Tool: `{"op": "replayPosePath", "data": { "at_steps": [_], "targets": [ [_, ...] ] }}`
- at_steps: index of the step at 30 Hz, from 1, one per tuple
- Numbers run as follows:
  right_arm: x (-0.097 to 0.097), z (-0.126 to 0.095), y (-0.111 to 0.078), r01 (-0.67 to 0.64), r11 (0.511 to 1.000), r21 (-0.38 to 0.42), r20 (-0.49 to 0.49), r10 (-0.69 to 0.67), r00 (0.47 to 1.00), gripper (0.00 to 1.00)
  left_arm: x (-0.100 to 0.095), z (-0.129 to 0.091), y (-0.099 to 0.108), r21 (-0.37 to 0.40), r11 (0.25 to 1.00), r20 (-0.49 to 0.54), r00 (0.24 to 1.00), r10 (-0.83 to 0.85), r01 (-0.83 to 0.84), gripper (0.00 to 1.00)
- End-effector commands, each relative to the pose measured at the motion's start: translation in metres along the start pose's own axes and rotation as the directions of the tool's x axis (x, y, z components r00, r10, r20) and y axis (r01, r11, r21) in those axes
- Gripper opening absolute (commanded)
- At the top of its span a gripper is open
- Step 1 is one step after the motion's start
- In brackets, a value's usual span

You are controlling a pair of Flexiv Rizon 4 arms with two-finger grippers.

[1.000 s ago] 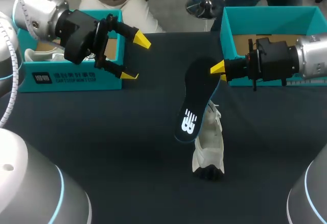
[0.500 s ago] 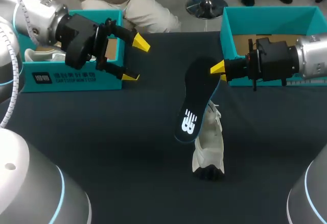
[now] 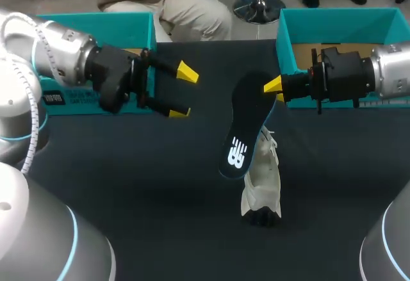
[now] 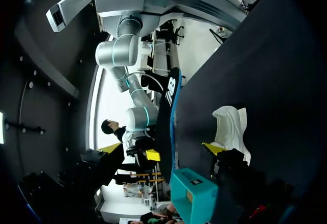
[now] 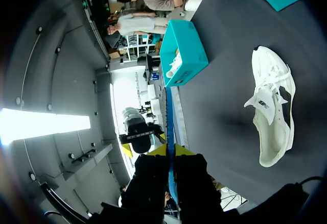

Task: Take the shoe out of the shoebox, open the shoe tongue, remove and reinsert the insole, then place the shoe into the shoebox

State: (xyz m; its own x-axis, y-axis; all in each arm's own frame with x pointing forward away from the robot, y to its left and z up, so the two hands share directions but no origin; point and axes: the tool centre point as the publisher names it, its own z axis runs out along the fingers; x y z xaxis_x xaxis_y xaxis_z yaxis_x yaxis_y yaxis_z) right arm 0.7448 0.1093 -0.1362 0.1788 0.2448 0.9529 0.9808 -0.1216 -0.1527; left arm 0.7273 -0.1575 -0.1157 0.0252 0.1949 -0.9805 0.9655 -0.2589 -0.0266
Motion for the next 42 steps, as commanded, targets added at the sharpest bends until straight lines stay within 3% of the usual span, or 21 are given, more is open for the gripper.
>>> {"op": "replayPosePath", "data": {
  "at_steps": [1, 14, 30, 32, 33, 34, 42],
  "targets": [
    [0.0, 0.001, 0.0, -0.001, 1.0, -0.001, 0.002, 0.001, 1.0, 0.0, 0.007, 0.029, 0.014, 0.002, 1.0, 0.025, 1.0, -0.005, 0.005, 1.0],
    [0.0, 0.001, 0.0, -0.001, 1.0, -0.001, 0.002, 0.001, 1.0, 0.0, 0.01, 0.071, 0.036, 0.005, 1.0, 0.089, 0.996, -0.022, 0.021, 1.0],
    [0.0, 0.001, 0.0, -0.001, 1.0, -0.001, 0.002, 0.001, 1.0, 0.0, 0.013, 0.092, 0.038, -0.023, 0.997, 0.101, 0.993, -0.067, 0.07, 1.0],
    [0.0, 0.001, 0.0, -0.001, 1.0, -0.001, 0.002, 0.001, 1.0, 0.0, 0.014, 0.096, 0.039, -0.031, 0.996, 0.101, 0.992, -0.08, 0.084, 0.94],
    [0.0, 0.001, 0.0, -0.001, 1.0, -0.001, 0.002, 0.001, 1.0, 0.0, 0.014, 0.097, 0.039, -0.037, 0.995, 0.101, 0.991, -0.087, 0.091, 0.76],
    [0.0, 0.001, 0.0, -0.001, 1.0, -0.001, 0.002, 0.001, 1.0, 0.0, 0.014, 0.099, 0.039, -0.038, 0.995, 0.103, 0.991, -0.091, 0.095, 0.49],
    [0.0, 0.001, 0.0, -0.001, 1.0, -0.001, 0.002, 0.001, 1.0, 0.0, 0.014, 0.112, 0.038, -0.064, 0.991, 0.093, 0.989, -0.113, 0.119, 0.25]
  ]
}}
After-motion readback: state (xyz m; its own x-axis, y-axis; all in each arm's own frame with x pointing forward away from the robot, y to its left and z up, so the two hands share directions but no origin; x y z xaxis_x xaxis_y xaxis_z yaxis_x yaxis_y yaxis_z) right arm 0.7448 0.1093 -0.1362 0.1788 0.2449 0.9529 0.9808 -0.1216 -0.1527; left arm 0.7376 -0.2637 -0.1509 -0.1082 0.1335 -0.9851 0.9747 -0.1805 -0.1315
